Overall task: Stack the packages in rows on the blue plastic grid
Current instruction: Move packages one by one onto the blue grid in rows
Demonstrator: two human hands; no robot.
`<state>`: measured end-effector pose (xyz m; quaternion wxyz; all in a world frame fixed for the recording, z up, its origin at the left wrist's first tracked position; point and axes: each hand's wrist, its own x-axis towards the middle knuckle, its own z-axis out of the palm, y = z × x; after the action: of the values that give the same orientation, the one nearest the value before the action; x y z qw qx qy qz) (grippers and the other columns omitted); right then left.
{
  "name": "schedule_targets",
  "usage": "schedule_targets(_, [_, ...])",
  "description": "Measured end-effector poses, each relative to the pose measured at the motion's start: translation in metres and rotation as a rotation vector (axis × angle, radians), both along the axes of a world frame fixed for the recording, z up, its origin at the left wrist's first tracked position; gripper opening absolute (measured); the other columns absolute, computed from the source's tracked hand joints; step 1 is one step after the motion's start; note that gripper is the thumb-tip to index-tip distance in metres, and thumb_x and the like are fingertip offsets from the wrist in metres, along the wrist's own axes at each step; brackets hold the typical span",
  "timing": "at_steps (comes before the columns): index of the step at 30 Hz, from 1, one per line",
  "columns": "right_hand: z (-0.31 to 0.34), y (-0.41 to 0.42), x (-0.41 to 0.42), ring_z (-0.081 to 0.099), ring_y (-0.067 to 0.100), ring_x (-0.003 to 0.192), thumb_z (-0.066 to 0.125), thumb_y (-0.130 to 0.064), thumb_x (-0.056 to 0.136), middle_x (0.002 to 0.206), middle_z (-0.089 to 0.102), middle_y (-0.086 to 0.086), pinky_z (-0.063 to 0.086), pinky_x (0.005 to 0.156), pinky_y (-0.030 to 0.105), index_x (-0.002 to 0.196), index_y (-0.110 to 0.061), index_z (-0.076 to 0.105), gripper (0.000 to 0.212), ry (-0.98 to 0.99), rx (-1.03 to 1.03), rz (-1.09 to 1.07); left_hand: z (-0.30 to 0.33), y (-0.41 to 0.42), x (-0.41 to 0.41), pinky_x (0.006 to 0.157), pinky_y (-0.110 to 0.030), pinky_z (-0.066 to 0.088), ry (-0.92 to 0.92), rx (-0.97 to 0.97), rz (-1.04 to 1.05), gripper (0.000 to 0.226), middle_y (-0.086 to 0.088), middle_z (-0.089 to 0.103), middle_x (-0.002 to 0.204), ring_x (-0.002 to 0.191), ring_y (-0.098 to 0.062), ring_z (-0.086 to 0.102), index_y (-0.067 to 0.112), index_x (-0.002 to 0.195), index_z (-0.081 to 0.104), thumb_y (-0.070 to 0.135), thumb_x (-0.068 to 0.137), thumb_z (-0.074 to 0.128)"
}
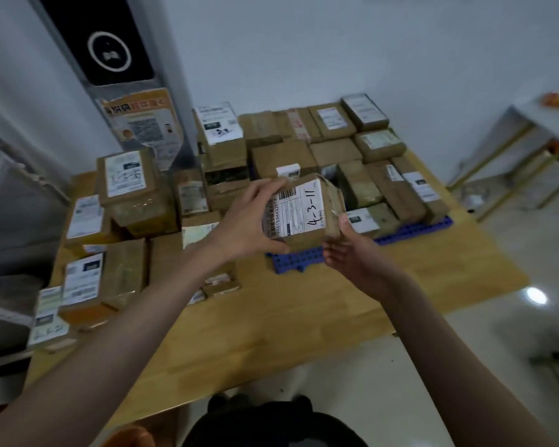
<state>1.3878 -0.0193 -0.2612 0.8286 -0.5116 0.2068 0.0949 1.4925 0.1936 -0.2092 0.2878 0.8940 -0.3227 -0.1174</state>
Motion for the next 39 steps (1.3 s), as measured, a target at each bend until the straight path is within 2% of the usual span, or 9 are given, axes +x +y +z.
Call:
schedule_targets(5, [-0.025,-0.021,0.000,0.062,0.018,0.072,0.070,-0.059,0.081,0.079,0.061,0.007,0.055,0.067,0.029,0.118,-0.007,0.062,0.064,0.122,0.078,0.010,-0.035,-0.023,0.006,0.103,-0.044,0.041,0.029,0.056,0.011,0.123,0.007,0.024,0.144,0.128,-0.021,0.039,0.038,0.150,0.012,0.042,0.055,0.090])
schedule_targets(10, [-0.038,-0.010,0.010,0.037,0.013,0.057,0.060,-0.069,0.082,0.071,0.040,0.001,0.035,0.054,0.028,0.119,-0.023,0.060,0.059,0.300,-0.246,-0.056,-0.072,-0.028,0.013,0.090,-0.044,0.049,0.018,0.187,0.085,0.120,0.007,0.024,0.143,0.119,-0.025,0.043,0.036,0.149,0.013,0.047,0.055,0.086])
schedule_targets(13, [-0.047,0.001,0.018,0.052,0.016,0.063,0.051,-0.071,0.086,0.079,0.053,0.006,0.045,0.056,0.029,0.118,-0.026,0.058,0.057,0.293,-0.423,-0.060,-0.095,-0.032,0.017,0.088,-0.045,0.050,0.048,0.222,0.122,0.118,0.005,0.024,0.142,0.119,-0.028,0.040,0.032,0.149,0.014,0.048,0.056,0.085])
schedule_targets(17, [-0.064,0.004,0.033,0.067,0.021,0.076,0.052,-0.061,0.091,0.095,0.066,0.012,0.055,0.064,0.031,0.112,-0.022,0.062,0.045,0.309,-0.522,-0.089,-0.128,-0.040,0.024,0.093,-0.039,0.044,0.058,0.272,0.178,0.118,-0.001,0.027,0.142,0.122,-0.026,0.038,0.020,0.150,0.018,0.046,0.058,0.088])
schedule_targets(21, [-0.080,0.002,0.050,0.069,0.023,0.079,0.052,-0.055,0.095,0.096,0.068,0.013,0.057,0.063,0.030,0.115,-0.014,0.062,0.047,0.350,-0.592,-0.098,-0.150,-0.048,0.031,0.095,-0.036,0.045,0.078,0.286,0.202,0.118,-0.004,0.027,0.139,0.124,-0.024,0.038,0.016,0.149,0.019,0.039,0.058,0.091])
schedule_targets(25, [-0.095,-0.013,0.072,0.069,0.023,0.083,0.053,-0.043,0.098,0.103,0.066,0.015,0.058,0.064,0.031,0.128,-0.010,0.057,0.045,0.385,-0.660,0.021,-0.160,-0.062,0.048,0.101,-0.035,0.044,0.126,0.333,0.180,0.123,-0.006,0.022,0.143,0.128,-0.024,0.035,0.014,0.153,0.012,0.030,0.060,0.091])
schedule_targets(28, [-0.103,-0.029,0.094,0.067,0.022,0.080,0.052,-0.039,0.099,0.104,0.066,0.017,0.057,0.062,0.030,0.128,-0.008,0.056,0.042,0.411,-0.687,0.104,-0.162,-0.071,0.064,0.105,-0.036,0.043,0.166,0.350,0.157,0.123,-0.007,0.017,0.147,0.131,-0.025,0.033,0.010,0.153,0.008,0.027,0.063,0.090])
schedule_targets(34, [-0.121,-0.052,0.126,0.067,0.022,0.073,0.048,-0.031,0.101,0.103,0.064,0.018,0.059,0.059,0.033,0.128,-0.008,0.048,0.035,0.417,-0.753,0.244,-0.162,-0.088,0.083,0.100,-0.040,0.047,0.250,0.351,0.163,0.119,-0.007,0.012,0.150,0.132,-0.025,0.035,0.008,0.154,0.007,0.015,0.066,0.088])
schedule_targets(39, [-0.128,-0.065,0.136,0.067,0.022,0.069,0.049,-0.031,0.101,0.096,0.065,0.016,0.057,0.055,0.030,0.128,-0.013,0.043,0.033,0.408,-0.740,0.303,-0.167,-0.096,0.086,0.096,-0.041,0.050,0.220,0.379,0.200,0.120,-0.005,0.010,0.151,0.132,-0.026,0.036,0.011,0.154,0.009,0.015,0.064,0.089])
